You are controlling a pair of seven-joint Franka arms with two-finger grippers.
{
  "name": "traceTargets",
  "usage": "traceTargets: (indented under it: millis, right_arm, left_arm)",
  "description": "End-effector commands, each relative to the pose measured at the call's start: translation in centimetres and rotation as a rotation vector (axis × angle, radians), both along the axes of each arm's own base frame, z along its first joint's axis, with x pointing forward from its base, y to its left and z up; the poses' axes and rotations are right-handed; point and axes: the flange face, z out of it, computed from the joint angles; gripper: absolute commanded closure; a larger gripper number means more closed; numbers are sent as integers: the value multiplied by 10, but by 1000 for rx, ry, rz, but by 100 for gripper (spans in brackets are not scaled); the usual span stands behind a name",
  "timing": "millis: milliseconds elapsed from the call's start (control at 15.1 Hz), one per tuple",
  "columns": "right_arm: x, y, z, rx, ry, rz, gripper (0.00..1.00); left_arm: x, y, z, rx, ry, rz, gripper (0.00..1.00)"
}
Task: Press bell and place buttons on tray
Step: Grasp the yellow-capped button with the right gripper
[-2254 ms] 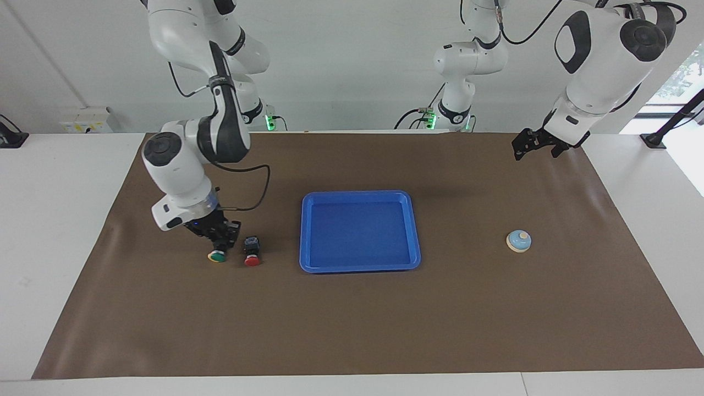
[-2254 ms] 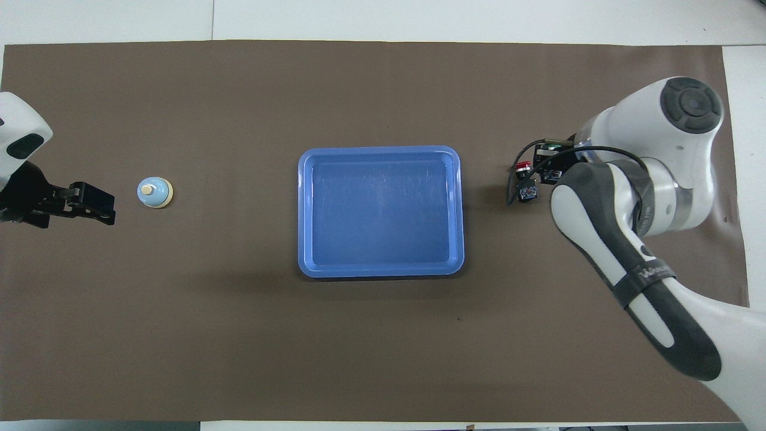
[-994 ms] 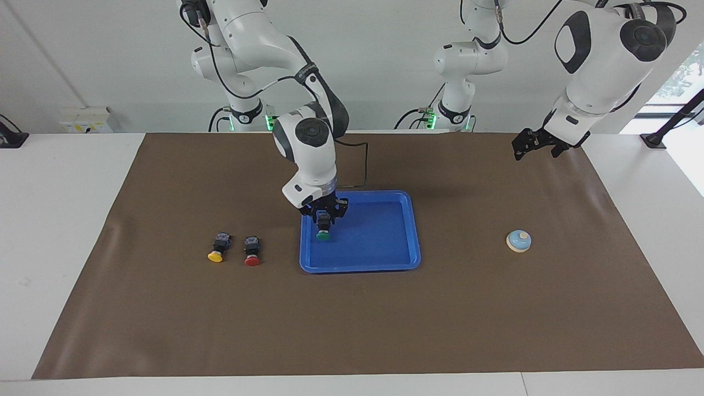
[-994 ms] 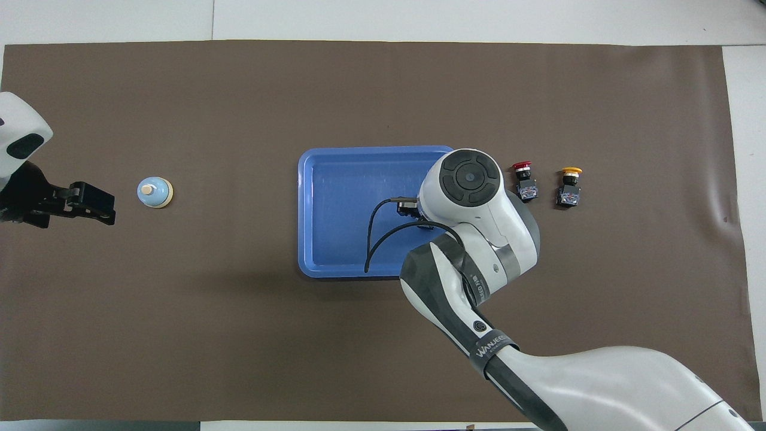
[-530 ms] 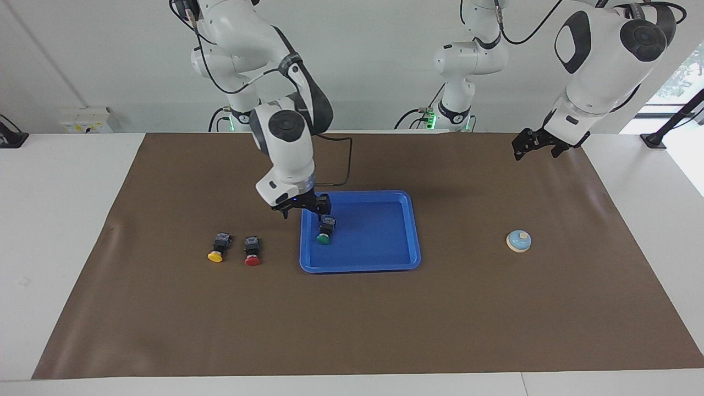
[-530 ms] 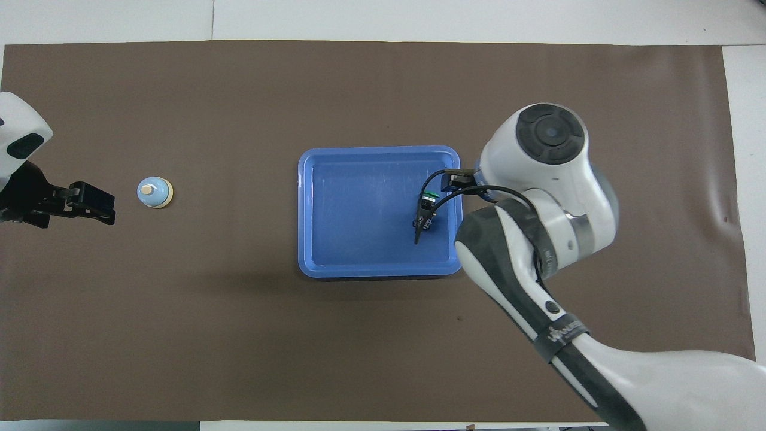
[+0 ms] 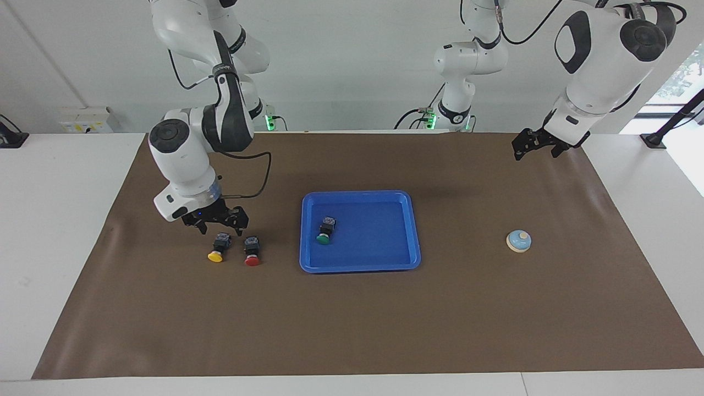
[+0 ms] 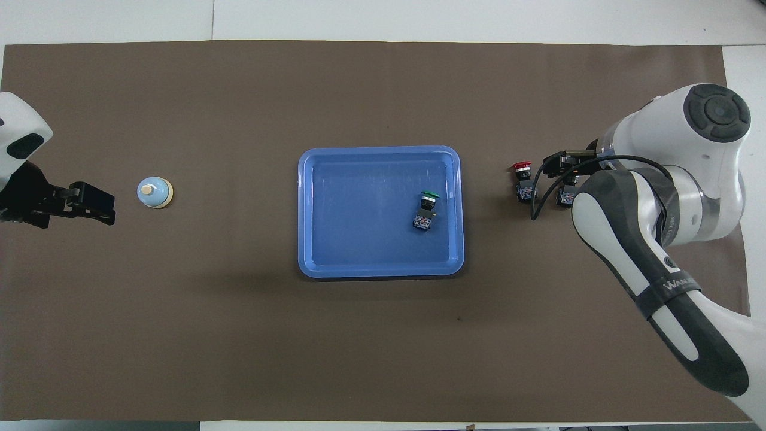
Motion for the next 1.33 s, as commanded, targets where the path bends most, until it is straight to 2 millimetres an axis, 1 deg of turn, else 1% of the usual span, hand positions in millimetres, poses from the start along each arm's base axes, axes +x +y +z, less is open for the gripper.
traceTargets:
  millis: [0,66,133,331,530,729,928,994,1127,1193,1260]
  right_arm:
    - [-4,-10,-7,-1,-1,-32,3]
    - [-2,-24,-11,0,1,-55,3]
    - [0,-27,-15,2,-7,-58,3]
    - [2,-26,-33,6,-7,-59,2]
    - [-2,-25,-53,11,-10,-56,1]
    - [-4,-25,-58,11,-7,-55,2]
    - [-13,-25,-72,12,-7,-57,4]
    - [-16,-25,-80,14,-13,-56,6]
    - [-20,-24,-87,17,-26,-55,10]
    - [-20,-24,-87,16,-26,-54,15]
    - [-20,-24,-87,18,-26,-58,31]
  left_arm:
    - [-3,1,6,22,1,5,0]
    - [-3,1,6,22,1,5,0]
    - [-3,1,6,22,1,5,0]
    - [-3,1,6,22,1,5,0]
    - [-3,1,6,22,1,5,0]
    - [-3,1,6,22,1,5,0]
    - [-3,1,6,22,1,5,0]
    - [-3,1,6,22,1,5,0]
    - [-3,1,6,22,1,5,0]
    - [-3,1,6,22,1,5,0]
    - [-3,1,6,22,1,5,0]
